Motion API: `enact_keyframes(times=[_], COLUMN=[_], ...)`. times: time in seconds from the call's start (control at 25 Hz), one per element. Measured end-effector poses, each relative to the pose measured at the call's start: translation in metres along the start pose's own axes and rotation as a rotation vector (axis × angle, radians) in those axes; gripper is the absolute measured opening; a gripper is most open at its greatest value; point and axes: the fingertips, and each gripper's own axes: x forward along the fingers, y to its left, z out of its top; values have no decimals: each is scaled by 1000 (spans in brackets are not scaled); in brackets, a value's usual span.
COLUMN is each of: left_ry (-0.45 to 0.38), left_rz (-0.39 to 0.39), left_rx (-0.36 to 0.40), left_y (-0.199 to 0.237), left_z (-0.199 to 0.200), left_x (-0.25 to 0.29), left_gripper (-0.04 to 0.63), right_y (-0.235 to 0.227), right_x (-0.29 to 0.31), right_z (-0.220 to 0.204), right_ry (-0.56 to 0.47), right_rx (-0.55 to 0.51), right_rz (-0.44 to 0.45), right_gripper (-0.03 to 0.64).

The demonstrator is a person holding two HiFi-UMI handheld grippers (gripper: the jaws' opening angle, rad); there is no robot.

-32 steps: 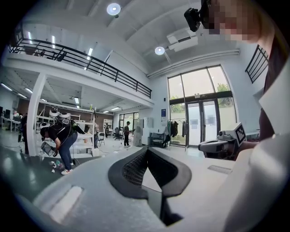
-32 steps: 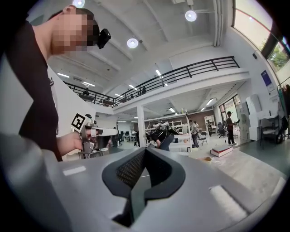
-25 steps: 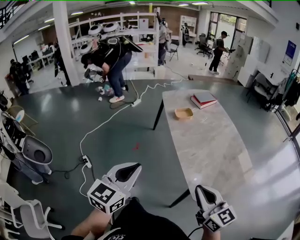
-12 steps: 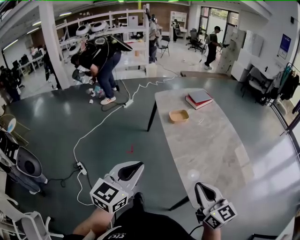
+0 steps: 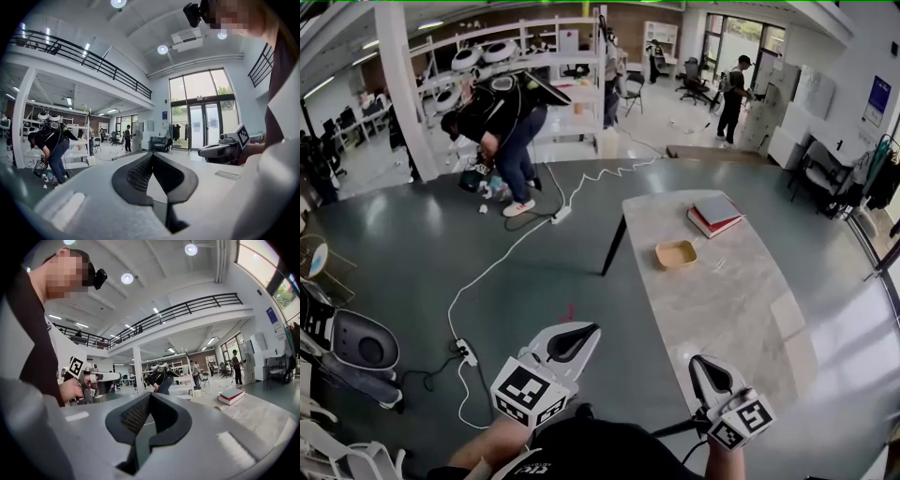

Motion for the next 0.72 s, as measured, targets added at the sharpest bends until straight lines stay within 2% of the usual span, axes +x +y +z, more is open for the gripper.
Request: enact_keyframes(times=[0.36,0.72], left_ry=[29,60], left_rz=[27,44], left_rx=[-6,-66], left_y=[78,123], left_z=[-13,-33], left_x=[-3,13], left_gripper=[3,3], right_y=[8,-9], right_x=[95,132], right_z=[3,-11], right_ry=[18,70], right_rx=[4,41], right_rz=[37,33], right_gripper=[2,2])
